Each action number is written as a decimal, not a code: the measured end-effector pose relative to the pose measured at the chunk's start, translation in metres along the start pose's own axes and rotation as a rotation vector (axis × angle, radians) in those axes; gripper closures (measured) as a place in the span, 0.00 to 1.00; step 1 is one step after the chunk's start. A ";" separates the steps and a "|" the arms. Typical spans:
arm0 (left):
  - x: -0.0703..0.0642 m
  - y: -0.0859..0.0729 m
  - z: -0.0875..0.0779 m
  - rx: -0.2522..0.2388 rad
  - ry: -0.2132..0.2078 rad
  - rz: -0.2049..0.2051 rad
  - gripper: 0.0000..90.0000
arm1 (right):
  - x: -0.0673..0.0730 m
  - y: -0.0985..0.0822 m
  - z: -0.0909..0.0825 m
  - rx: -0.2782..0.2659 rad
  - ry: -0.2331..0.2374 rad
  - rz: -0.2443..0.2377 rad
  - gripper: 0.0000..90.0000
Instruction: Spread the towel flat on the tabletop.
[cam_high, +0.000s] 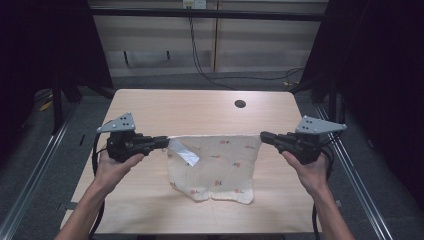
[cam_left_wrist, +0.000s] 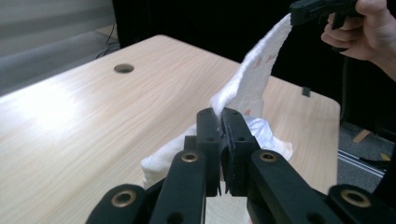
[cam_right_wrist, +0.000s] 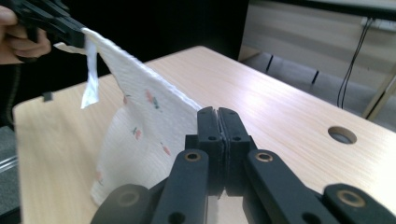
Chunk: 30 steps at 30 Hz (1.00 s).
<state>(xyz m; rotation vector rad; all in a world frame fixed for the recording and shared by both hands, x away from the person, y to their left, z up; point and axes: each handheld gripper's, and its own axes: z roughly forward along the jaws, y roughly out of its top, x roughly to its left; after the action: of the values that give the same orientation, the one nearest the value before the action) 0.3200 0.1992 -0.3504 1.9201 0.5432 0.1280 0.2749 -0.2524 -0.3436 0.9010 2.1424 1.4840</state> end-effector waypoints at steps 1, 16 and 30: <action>0.001 -0.001 0.001 0.004 0.002 -0.003 0.97 | -0.003 0.000 0.004 0.005 0.003 0.005 0.99; 0.023 -0.006 0.022 0.032 0.027 -0.064 0.96 | -0.039 -0.014 0.045 0.050 -0.033 0.092 0.99; 0.067 -0.017 0.075 0.081 0.048 -0.160 0.96 | -0.079 -0.035 0.077 0.115 -0.094 0.160 0.99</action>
<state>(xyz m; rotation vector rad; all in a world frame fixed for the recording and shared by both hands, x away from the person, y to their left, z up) 0.3994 0.1690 -0.4068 1.9469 0.7420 0.0498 0.3700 -0.2623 -0.4085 1.1832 2.1480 1.3724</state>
